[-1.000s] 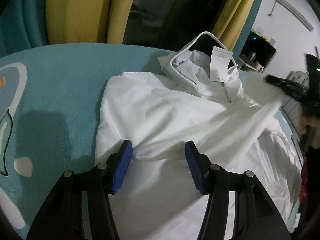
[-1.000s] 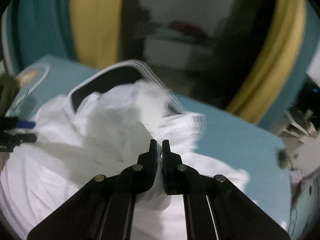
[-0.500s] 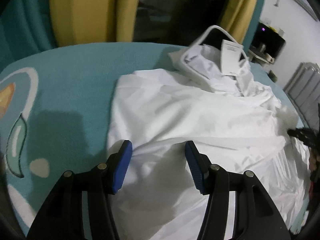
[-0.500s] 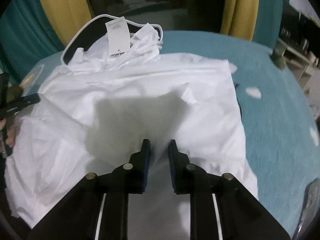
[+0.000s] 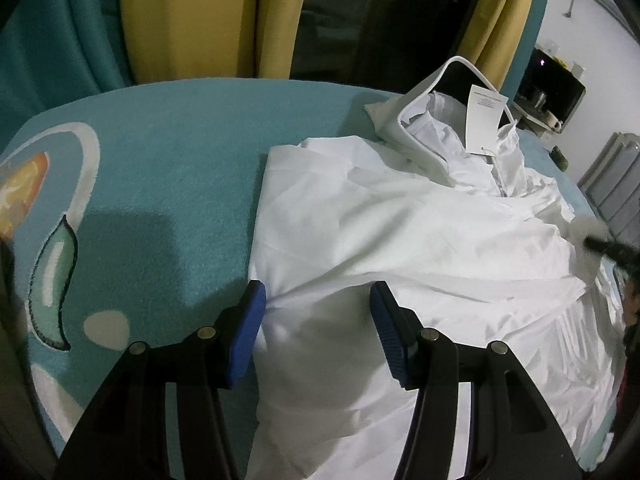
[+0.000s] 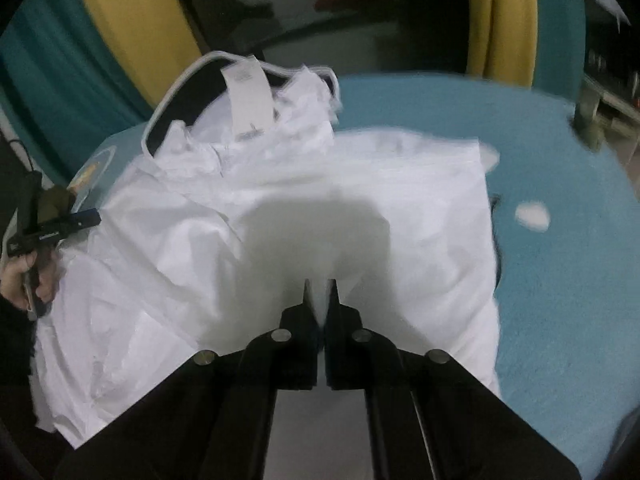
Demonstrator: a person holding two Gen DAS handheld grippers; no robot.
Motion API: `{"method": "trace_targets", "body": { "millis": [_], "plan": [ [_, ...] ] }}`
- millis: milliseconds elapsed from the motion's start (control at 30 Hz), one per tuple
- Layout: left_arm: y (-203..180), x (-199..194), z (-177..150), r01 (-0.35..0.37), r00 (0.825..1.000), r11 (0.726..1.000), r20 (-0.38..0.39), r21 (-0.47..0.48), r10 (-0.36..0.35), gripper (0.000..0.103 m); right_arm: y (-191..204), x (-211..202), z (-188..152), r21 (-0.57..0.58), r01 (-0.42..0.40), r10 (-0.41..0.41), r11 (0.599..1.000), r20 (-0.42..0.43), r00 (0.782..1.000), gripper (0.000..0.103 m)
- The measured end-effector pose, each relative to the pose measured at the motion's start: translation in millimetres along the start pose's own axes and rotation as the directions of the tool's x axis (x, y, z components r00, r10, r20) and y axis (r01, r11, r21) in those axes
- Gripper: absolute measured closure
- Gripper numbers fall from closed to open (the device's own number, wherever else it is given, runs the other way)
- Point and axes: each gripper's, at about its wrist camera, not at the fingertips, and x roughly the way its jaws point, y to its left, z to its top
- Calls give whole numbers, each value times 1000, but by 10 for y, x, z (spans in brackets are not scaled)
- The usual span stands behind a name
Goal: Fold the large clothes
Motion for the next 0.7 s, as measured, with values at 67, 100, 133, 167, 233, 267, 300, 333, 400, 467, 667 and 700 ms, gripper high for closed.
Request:
{"method": "trace_targets", "body": {
  "millis": [67,100,133,167,233,267,300,333,400,467,667,700],
  "plan": [
    [0,4,0,-19,1000,1000,8,-10,19,45,156,-251,176,-72,72,-64,995,108,992,100],
    [1,5,-3,-25,1000,1000,16,-19,26,45,209,-368,252,-99,93,-76,991,162,984,100],
    [0,3,-8,-30,999,999,23,-29,31,45,256,-469,321,-119,109,-82,987,214,973,100],
    [-8,2,-17,-37,999,999,32,-37,38,45,282,-544,377,-129,123,-88,984,252,964,100],
    [-21,5,-31,-51,997,998,49,-47,53,45,298,-627,485,-136,133,-85,982,311,947,100],
    [-23,6,-37,-55,997,997,55,-50,58,45,258,-588,507,-122,119,-77,985,304,950,100],
    [-27,7,-40,-59,996,997,59,-51,62,45,211,-547,499,-109,107,-72,988,288,955,100],
    [-28,6,-39,-60,996,997,62,-54,63,45,146,-439,465,-88,101,-76,991,255,964,100],
    [-15,3,-39,-54,996,997,64,-58,58,45,35,-190,353,-58,127,-116,990,164,980,100],
    [-9,2,-22,-50,997,997,52,-55,53,45,-119,111,179,-11,143,-142,990,30,989,100],
    [17,-116,100,-19,998,997,51,-74,23,45,-263,125,63,5,249,-249,969,-15,969,47],
    [10,-155,127,-10,998,997,65,-72,14,45,-278,37,127,15,262,-262,965,12,965,44]
  ]
}}
